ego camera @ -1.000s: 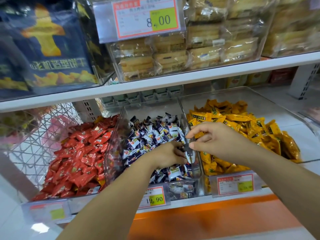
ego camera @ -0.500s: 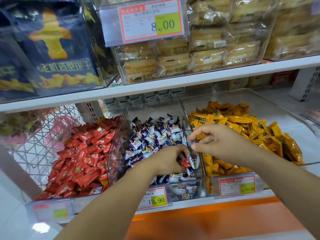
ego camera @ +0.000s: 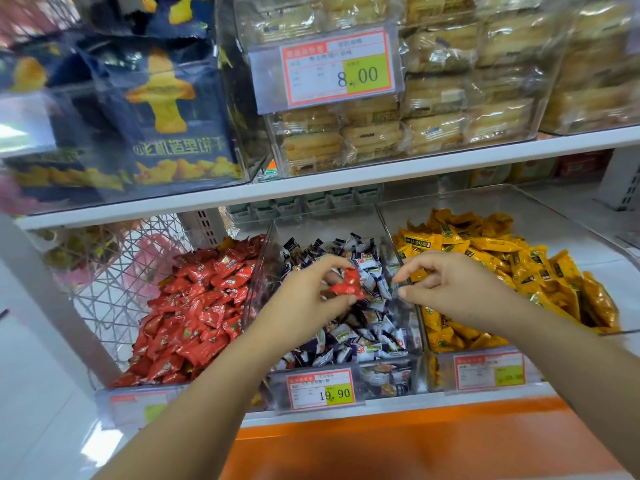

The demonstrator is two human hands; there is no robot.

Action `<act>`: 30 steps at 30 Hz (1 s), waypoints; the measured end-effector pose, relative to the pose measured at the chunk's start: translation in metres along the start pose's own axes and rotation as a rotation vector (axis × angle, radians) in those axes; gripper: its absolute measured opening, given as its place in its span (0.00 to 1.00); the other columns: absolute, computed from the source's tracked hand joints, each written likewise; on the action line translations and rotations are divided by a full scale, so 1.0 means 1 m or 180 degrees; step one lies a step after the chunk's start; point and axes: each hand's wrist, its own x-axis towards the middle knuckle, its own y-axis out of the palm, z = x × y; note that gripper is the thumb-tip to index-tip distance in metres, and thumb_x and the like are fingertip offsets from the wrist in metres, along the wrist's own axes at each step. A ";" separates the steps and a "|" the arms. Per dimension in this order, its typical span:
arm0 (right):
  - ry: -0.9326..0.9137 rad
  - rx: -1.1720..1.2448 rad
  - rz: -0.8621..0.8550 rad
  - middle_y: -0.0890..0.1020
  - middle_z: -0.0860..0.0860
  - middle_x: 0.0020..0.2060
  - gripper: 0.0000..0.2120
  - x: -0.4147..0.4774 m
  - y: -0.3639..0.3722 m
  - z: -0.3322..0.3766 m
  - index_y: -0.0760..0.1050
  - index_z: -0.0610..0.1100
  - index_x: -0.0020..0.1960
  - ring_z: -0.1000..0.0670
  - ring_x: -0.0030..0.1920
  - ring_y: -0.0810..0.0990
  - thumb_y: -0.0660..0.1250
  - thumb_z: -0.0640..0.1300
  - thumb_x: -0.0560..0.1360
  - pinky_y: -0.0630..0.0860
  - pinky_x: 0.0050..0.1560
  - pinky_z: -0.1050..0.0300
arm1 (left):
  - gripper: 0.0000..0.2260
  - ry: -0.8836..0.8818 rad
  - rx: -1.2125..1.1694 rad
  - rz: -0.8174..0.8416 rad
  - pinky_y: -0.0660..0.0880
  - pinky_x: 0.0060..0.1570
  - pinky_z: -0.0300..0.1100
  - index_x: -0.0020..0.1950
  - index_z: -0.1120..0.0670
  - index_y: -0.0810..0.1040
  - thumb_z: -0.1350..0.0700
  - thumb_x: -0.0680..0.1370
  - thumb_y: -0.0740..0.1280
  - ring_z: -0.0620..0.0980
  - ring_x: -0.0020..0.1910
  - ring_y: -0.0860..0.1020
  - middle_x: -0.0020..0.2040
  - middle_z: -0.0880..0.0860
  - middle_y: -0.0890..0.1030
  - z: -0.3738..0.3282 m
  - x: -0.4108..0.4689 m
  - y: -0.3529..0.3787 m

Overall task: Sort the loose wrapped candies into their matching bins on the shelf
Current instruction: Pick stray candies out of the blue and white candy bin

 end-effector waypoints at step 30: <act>-0.0142 -0.0250 -0.0223 0.79 0.57 0.46 0.05 0.003 0.009 0.000 0.77 0.52 0.50 0.63 0.35 0.78 0.67 0.44 0.75 0.66 0.27 0.72 | 0.19 -0.0050 0.1405 -0.0695 0.62 0.69 0.43 0.68 0.47 0.72 0.47 0.78 0.56 0.43 0.63 0.69 0.65 0.47 0.73 0.003 -0.020 -0.045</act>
